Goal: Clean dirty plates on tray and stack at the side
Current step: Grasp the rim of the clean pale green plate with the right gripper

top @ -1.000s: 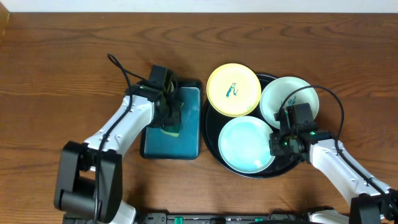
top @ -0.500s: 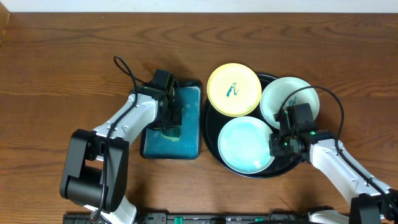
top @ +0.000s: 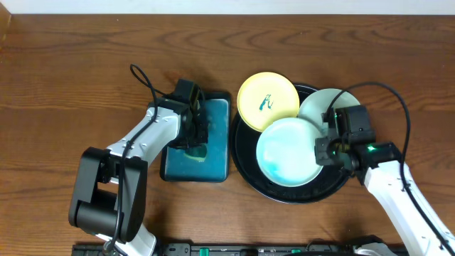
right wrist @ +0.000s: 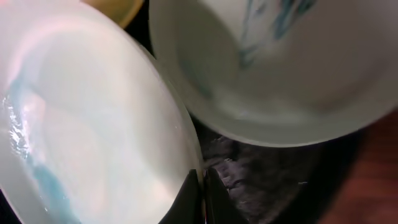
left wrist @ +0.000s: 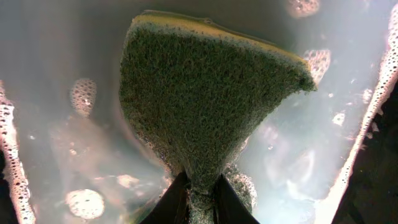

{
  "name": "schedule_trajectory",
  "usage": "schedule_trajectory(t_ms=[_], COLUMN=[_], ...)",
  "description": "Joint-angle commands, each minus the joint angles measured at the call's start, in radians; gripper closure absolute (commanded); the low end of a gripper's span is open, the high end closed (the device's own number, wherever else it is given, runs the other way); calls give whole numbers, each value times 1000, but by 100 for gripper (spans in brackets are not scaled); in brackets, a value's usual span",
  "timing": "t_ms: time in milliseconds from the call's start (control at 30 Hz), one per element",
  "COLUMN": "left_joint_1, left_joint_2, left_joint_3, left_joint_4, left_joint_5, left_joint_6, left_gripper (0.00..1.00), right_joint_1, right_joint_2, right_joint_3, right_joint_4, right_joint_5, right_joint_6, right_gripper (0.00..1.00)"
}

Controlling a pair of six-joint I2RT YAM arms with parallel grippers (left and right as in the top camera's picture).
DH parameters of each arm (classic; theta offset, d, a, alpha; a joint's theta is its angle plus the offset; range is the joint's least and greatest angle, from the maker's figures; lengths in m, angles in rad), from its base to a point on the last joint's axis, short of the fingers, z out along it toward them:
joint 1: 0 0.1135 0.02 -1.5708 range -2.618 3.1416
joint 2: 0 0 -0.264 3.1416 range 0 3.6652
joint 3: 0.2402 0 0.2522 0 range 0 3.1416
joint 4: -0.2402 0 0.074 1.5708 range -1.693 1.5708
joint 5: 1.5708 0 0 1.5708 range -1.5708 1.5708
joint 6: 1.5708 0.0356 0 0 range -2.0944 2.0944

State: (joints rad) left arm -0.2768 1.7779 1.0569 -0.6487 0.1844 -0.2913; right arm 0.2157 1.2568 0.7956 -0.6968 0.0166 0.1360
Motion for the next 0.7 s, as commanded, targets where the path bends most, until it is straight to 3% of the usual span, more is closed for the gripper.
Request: schedule_trajectory(t_ms=[0,200,667], left_joint_1=[0,0,0], left_joint_2=[39,39,39], left_joint_3=[-13,-13,-13], left_joint_4=[-3,-4,-3], left_joint_5=[-9,-9,-9], left_joint_6=[-2,-2,-2], left_gripper=[87,87,87], right_joint_1=[50,144,253], right_joint_2=[-12,-12,-12], right_joint_3=[40,67,125], right_joint_4=[-19,-17,2], right_joint_5=[200,330,426], right_joint_6=[-18,-17,-18], right_gripper=[99,99,99])
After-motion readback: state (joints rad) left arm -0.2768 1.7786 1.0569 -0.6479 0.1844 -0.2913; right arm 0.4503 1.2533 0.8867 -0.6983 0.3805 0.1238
